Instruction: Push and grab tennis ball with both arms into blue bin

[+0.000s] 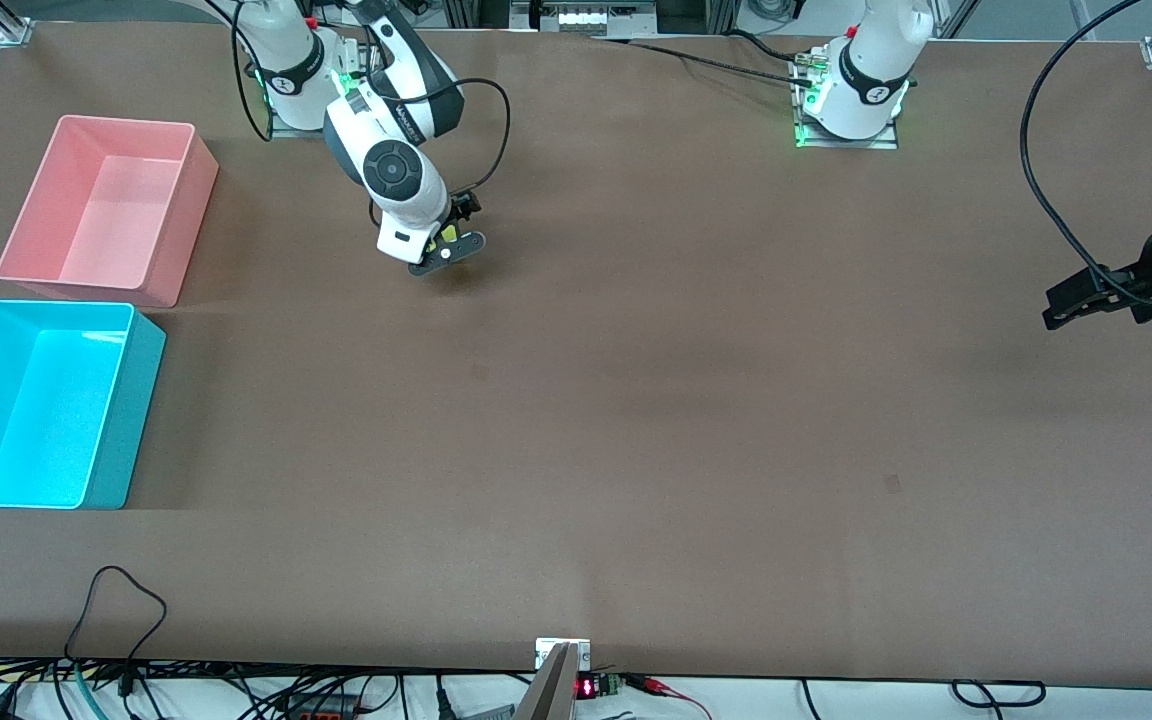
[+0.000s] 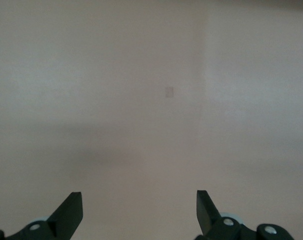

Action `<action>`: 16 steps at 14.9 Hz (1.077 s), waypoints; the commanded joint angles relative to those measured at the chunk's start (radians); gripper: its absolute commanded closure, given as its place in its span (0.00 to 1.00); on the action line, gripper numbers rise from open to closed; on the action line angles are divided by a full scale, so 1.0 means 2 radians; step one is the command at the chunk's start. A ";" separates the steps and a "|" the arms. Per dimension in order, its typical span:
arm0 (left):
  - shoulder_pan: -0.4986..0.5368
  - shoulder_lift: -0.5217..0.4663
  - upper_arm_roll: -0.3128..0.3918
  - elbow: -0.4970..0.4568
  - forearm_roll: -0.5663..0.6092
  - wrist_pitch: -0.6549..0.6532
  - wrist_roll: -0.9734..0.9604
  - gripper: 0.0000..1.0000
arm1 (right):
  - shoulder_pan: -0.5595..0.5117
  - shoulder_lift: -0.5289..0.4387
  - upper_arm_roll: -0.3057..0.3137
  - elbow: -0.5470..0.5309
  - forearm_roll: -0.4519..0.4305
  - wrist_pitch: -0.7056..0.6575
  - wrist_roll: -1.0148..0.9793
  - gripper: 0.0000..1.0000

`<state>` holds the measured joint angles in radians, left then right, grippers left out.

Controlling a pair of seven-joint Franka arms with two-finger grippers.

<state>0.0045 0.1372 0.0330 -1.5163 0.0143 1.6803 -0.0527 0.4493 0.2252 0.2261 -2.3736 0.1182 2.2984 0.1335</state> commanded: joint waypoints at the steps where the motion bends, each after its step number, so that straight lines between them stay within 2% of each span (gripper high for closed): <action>1: -0.002 -0.027 0.003 -0.035 -0.007 0.010 -0.006 0.00 | 0.003 0.011 0.000 -0.003 0.000 0.021 -0.007 0.00; 5: -0.005 -0.061 -0.007 -0.079 -0.007 0.010 -0.007 0.00 | 0.002 0.028 0.000 -0.002 0.000 0.036 -0.007 0.00; 14: -0.006 -0.050 -0.013 -0.058 -0.007 0.007 0.017 0.00 | -0.001 0.035 -0.001 -0.002 -0.001 0.034 -0.006 0.00; 15: -0.004 -0.050 -0.013 -0.058 -0.007 0.007 0.016 0.00 | -0.001 0.035 -0.002 -0.001 -0.001 0.036 -0.006 0.08; 16: -0.003 -0.050 -0.012 -0.059 -0.007 0.007 0.015 0.00 | -0.001 0.035 -0.002 0.000 -0.001 0.036 -0.006 0.21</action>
<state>-0.0119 0.0479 0.0106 -1.6351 0.0138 1.6906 -0.0347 0.4490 0.2968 0.2237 -2.3737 0.1177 2.3581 0.1318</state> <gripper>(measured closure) 0.000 0.066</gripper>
